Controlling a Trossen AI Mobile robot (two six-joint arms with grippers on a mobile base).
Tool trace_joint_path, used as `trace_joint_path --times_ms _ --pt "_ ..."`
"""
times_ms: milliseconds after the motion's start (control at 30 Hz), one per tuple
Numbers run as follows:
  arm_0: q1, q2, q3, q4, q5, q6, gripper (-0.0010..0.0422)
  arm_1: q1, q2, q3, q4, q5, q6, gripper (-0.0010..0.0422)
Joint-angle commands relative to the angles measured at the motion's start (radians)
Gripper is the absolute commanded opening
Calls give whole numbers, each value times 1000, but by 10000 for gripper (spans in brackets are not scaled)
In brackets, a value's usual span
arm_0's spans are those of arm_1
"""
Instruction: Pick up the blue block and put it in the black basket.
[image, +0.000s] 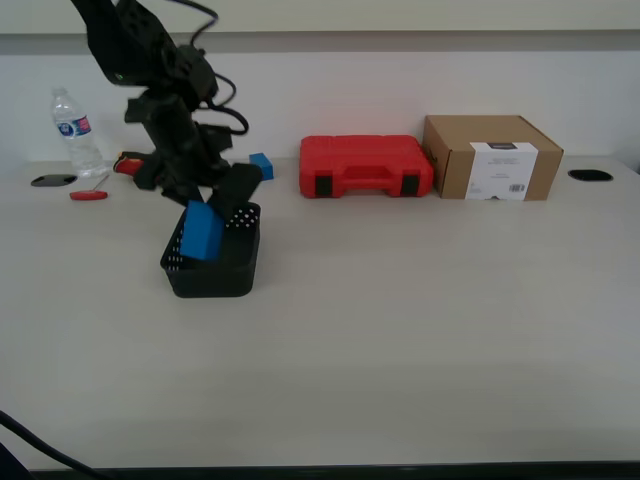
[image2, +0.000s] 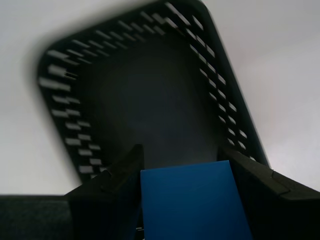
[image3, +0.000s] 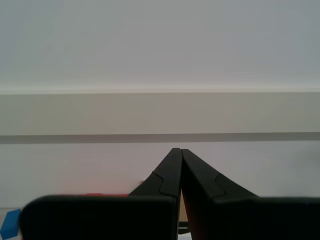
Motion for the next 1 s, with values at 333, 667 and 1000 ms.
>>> trace_joint_path --times_ms 333,667,1000 --pt "1 0 1 -4 0 0 0 -35 45 13 -1 77 52 85" --pt "1 0 1 -4 0 0 0 -35 44 49 -54 22 -53 347" --pt "1 0 1 -7 0 0 0 -37 -220 84 -58 -40 37 -4"
